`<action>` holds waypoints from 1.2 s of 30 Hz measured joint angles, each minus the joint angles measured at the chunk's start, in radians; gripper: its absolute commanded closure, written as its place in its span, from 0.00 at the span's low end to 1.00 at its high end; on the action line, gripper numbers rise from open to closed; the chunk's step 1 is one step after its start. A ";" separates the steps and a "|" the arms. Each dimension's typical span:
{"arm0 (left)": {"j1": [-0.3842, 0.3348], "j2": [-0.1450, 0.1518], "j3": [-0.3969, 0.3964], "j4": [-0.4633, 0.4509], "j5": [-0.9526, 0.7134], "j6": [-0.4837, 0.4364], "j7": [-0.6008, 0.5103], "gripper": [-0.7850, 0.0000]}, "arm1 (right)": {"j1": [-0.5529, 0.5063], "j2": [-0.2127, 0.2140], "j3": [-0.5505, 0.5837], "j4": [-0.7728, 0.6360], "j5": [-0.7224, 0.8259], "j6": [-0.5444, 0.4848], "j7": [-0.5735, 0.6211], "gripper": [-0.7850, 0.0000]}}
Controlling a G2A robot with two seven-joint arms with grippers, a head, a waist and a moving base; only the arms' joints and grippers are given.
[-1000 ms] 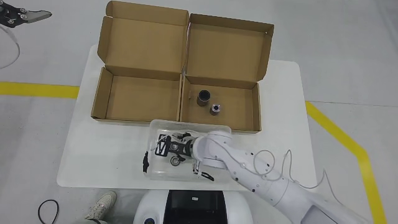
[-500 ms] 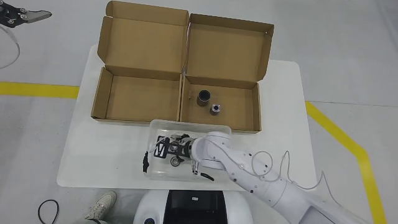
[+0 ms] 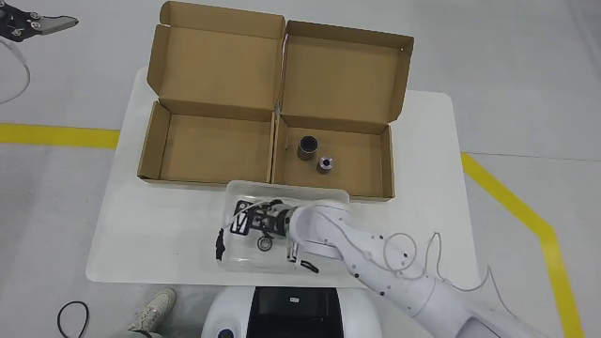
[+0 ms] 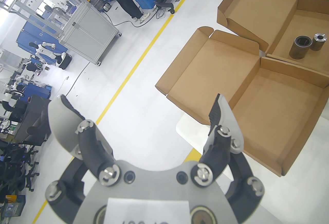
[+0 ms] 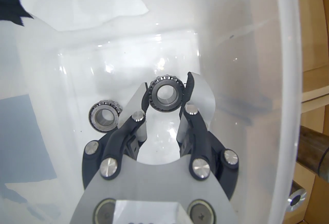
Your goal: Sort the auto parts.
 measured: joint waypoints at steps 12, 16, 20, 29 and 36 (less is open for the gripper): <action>0.000 0.000 0.000 0.000 0.000 0.000 0.000 0.00 | -0.070 0.058 0.150 -0.088 0.034 -0.186 -0.196 1.00; 0.000 0.000 0.000 0.000 0.000 0.000 0.000 0.00 | -0.085 0.075 0.207 -0.118 0.062 -0.251 -0.270 1.00; 0.000 0.000 0.000 0.000 0.000 0.000 0.000 0.00 | -0.090 0.092 0.269 -0.128 0.102 -0.350 -0.363 1.00; 0.000 0.000 0.000 0.000 0.000 0.000 0.000 0.00 | -0.105 0.116 0.387 -0.107 0.178 -0.452 -0.571 1.00; 0.000 0.000 0.000 0.000 0.000 0.000 0.000 0.00 | -0.080 0.121 0.422 -0.199 0.186 -0.412 -0.549 1.00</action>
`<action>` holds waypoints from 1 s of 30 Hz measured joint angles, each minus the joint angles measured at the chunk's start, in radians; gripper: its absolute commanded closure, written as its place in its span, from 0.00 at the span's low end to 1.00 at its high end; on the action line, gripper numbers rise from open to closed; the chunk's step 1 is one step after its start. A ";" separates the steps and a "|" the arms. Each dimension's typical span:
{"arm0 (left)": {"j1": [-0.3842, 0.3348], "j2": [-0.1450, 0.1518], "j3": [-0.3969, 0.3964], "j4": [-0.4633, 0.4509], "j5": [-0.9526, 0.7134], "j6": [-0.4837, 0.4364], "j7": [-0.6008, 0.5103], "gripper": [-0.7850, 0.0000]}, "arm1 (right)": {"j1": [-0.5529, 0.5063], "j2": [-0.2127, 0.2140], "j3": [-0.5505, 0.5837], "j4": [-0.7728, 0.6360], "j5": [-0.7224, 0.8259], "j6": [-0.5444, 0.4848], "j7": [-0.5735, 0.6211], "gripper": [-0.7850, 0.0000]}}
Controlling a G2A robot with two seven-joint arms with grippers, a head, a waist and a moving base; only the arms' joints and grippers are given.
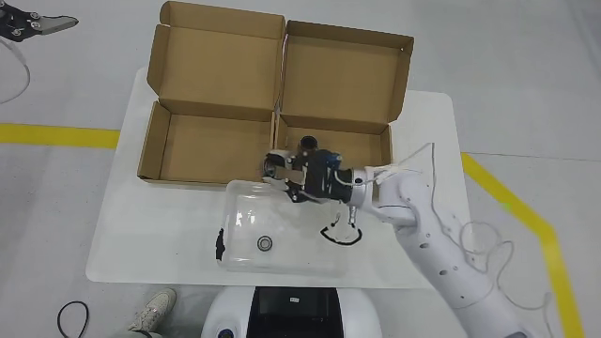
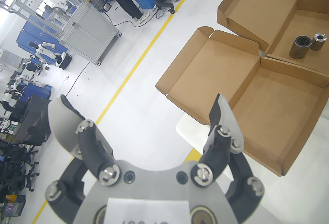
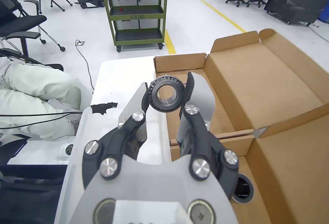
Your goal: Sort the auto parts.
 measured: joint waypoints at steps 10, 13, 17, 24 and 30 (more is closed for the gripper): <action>0.000 0.000 0.000 0.000 0.000 0.000 0.000 0.00 | 0.043 0.001 0.036 -0.158 0.055 0.073 0.040 1.00; 0.000 0.000 0.000 0.000 0.000 0.000 0.000 0.00 | 0.038 0.000 0.044 -0.159 0.062 0.073 -0.009 1.00; 0.000 0.000 0.000 0.000 0.000 0.000 0.000 0.00 | 0.035 0.000 0.050 -0.123 0.060 0.046 -0.099 1.00; 0.000 0.000 0.000 0.000 0.000 0.000 0.000 0.00 | 0.038 -0.003 0.048 -0.092 0.043 0.006 -0.223 1.00; 0.000 0.000 0.000 0.000 0.000 0.000 0.000 0.00 | 0.017 -0.004 0.055 -0.086 0.002 0.004 -0.343 1.00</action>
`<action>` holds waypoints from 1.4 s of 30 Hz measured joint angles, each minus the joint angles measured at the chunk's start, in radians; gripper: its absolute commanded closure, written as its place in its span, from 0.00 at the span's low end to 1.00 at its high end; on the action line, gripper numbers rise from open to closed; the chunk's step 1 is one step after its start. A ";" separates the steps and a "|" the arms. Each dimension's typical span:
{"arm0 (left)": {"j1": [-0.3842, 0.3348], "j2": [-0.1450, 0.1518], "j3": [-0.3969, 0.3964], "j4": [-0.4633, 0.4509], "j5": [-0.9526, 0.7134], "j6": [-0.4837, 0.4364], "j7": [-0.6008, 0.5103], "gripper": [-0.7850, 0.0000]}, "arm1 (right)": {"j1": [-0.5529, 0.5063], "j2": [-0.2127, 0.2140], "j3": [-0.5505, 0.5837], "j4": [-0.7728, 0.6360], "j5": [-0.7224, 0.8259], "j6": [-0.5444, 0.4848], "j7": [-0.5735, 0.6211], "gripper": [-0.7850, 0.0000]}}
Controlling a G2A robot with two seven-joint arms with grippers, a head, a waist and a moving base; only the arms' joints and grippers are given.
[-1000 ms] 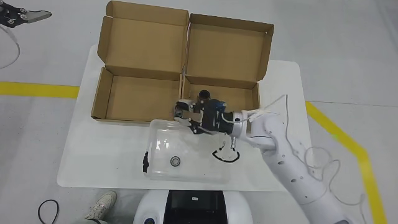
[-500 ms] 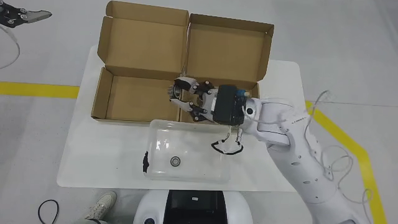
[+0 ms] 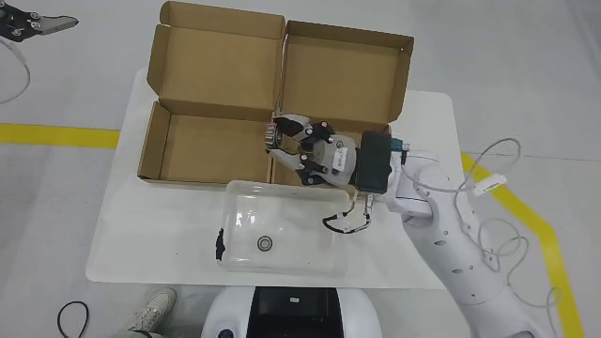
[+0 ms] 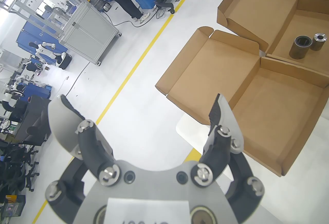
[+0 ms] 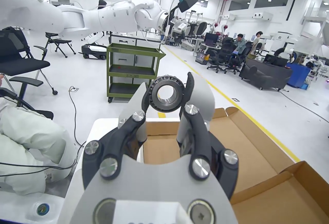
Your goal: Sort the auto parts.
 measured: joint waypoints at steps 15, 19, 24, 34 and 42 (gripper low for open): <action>0.000 0.000 0.000 0.000 0.000 0.000 0.000 0.00 | -0.154 0.027 0.120 -0.060 -0.109 0.003 -0.193 1.00; 0.000 0.000 0.000 0.000 0.000 0.000 0.000 0.00 | -0.196 0.035 0.152 -0.078 -0.138 -0.008 -0.241 1.00; 0.000 0.000 0.000 0.000 0.000 0.000 0.000 0.00 | -0.227 0.042 0.175 -0.082 -0.160 -0.017 -0.292 1.00; 0.000 0.000 0.000 0.000 0.000 0.000 0.000 0.00 | -0.246 0.049 0.188 -0.081 -0.187 -0.025 -0.329 1.00; 0.000 0.000 0.000 0.000 0.000 0.000 0.000 0.00 | -0.165 0.043 0.127 -0.024 -0.131 -0.048 -0.205 1.00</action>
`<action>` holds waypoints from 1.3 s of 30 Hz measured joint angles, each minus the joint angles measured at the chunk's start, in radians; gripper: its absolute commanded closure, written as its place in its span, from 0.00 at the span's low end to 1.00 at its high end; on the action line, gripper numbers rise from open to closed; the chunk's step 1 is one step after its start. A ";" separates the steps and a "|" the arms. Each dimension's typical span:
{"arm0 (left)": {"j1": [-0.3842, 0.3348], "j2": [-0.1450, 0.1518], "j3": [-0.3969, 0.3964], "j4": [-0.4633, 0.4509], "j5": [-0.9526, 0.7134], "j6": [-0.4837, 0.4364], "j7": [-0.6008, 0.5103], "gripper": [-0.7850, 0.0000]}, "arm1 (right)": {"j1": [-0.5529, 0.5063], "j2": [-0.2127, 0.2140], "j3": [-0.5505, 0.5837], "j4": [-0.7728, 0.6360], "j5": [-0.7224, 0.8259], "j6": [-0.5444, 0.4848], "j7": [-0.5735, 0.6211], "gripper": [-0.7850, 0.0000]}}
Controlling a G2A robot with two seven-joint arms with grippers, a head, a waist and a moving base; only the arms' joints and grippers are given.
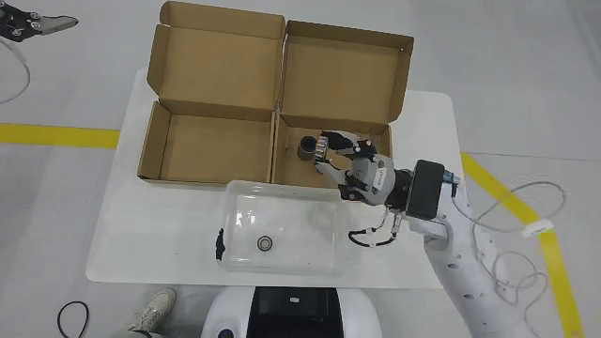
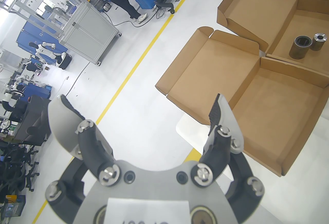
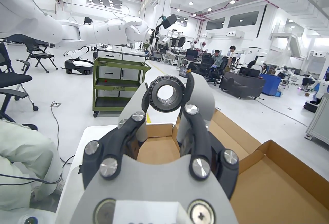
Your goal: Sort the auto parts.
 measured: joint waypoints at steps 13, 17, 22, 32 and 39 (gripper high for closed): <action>0.000 0.000 0.000 0.000 0.000 0.000 0.000 0.00 | 0.312 -0.060 -0.232 0.230 0.217 0.069 0.383 1.00; 0.000 0.000 0.000 0.000 0.000 0.000 0.000 0.00 | 0.390 -0.081 -0.282 0.313 0.298 0.099 0.484 1.00; 0.000 0.000 0.000 0.000 0.000 0.000 0.000 0.00 | 0.462 -0.109 -0.339 0.417 0.369 0.102 0.496 1.00; 0.000 0.000 0.000 0.000 0.000 0.000 0.000 0.00 | 0.617 -0.194 -0.489 0.607 0.445 0.243 0.657 1.00; 0.000 0.000 0.000 0.000 0.000 0.000 0.000 0.00 | 0.704 -0.263 -0.582 0.732 0.494 0.300 0.762 1.00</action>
